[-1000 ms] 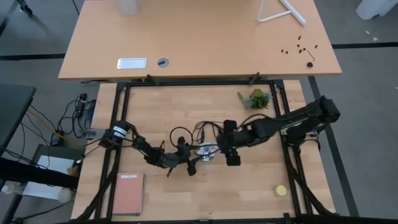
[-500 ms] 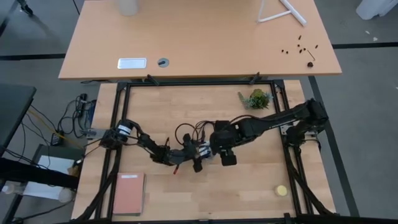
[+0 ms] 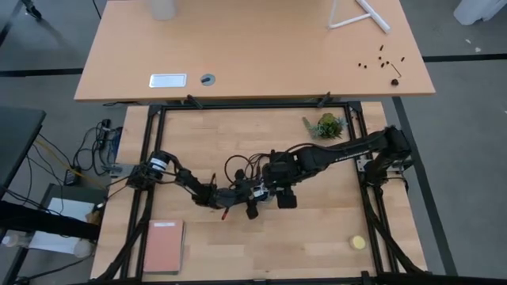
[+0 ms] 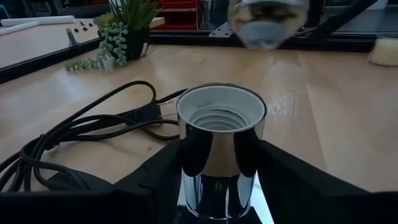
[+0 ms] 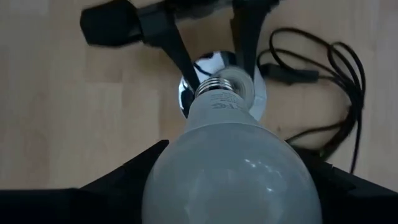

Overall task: Screw lightbulb
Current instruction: Insert the lightbulb into the silver lamp

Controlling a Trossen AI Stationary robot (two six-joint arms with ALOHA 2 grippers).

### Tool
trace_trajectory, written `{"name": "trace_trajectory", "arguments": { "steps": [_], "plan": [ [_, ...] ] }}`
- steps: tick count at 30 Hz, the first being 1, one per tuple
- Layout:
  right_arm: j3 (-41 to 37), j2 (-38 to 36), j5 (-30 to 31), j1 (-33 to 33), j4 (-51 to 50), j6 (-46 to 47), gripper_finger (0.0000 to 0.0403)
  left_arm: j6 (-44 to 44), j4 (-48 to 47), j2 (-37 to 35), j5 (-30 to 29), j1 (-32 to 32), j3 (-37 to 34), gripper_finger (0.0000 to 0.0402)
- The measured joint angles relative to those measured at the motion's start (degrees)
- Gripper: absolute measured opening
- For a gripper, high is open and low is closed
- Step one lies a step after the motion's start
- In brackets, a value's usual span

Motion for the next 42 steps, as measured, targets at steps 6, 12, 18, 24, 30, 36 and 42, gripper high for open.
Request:
{"name": "trace_trajectory", "arguments": {
  "steps": [6,12,18,24,30,36,42],
  "plan": [
    [5.5,3.0,0.0,0.0,-5.7,-0.6,0.0274,0.0,1.5,0.0,1.0,0.0,0.0,0.0186],
    [11.6,4.4,0.0,-0.3,-11.5,-2.4,0.0274,-0.4,0.3,-1.6,2.1,0.0,1.3,0.0185],
    [14.6,4.9,-2.5,-0.5,-15.9,-3.2,0.0274,-1.6,-12.7,-7.6,5.3,0.6,3.8,0.0184],
    [14.5,4.9,-4.3,-0.8,-15.8,-2.5,0.0274,-1.7,-25.5,-11.4,9.1,1.8,8.3,0.0184],
    [14.5,4.9,-4.3,-0.8,-19.1,-2.2,0.0274,-1.7,-29.9,-12.2,10.9,2.0,10.2,0.0184],
    [14.5,4.9,-4.4,-0.8,-20.7,-3.0,0.0274,-3.6,-29.7,-12.2,14.4,2.6,10.4,0.0184],
    [14.5,6.9,-7.0,-0.7,-21.4,-3.7,0.0274,-4.5,-29.9,-12.2,16.9,3.3,11.7,0.0184]
  ]
}}
